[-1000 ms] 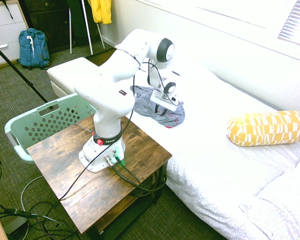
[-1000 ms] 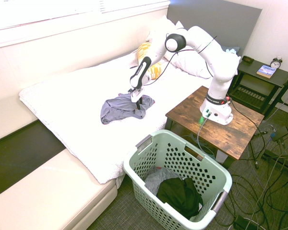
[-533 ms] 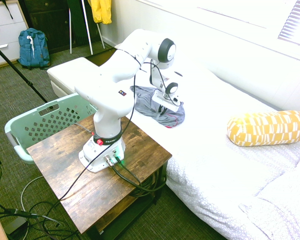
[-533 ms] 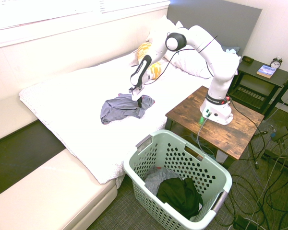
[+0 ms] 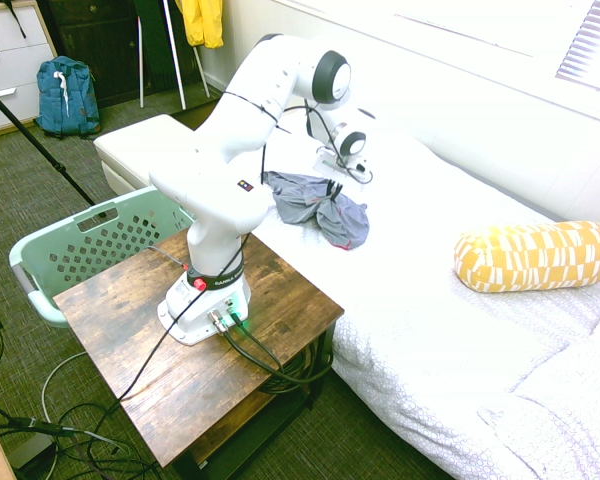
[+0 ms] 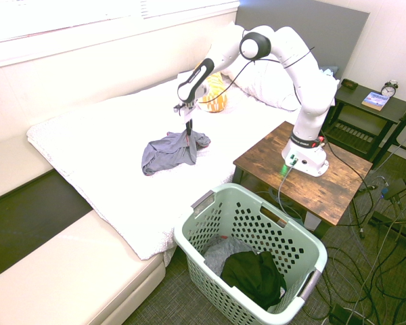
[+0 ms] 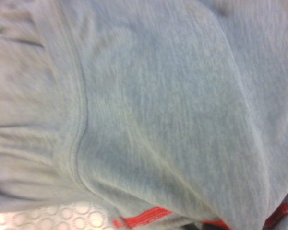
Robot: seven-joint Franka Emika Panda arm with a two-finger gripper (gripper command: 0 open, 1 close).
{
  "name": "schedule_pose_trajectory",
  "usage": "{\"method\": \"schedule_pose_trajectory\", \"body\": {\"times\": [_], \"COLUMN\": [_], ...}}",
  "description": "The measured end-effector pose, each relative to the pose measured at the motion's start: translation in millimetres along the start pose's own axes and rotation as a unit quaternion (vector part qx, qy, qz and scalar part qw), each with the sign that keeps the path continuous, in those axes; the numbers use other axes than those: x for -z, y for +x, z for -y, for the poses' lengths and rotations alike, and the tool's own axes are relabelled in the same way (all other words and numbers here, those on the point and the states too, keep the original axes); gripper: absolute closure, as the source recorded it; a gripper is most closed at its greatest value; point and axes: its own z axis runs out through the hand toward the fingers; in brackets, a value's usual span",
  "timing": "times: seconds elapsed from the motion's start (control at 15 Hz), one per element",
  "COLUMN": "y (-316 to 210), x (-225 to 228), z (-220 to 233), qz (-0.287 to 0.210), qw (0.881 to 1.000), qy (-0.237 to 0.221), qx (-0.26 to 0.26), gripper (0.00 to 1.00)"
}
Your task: Put my clothes in the laundry bag
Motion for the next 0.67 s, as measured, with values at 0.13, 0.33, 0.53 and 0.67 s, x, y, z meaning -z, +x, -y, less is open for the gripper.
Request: {"method": "schedule_pose_trajectory", "body": {"times": [0.13,0.33,0.53,0.67], "y": [-30.5,-108.3,-183.8,-244.3], "x": [64.5,135.6,225.3,294.8], "z": [28.8,72.3,100.5,111.3], "qz": [-0.016,-0.038,-0.065,-0.088], "qw": [1.000,0.998,0.994,0.989], "qy": [0.012,0.032,0.069,0.093], "qx": [0.017,0.040,0.053,0.073], "gripper": [1.00,1.00,1.00,1.00]}}
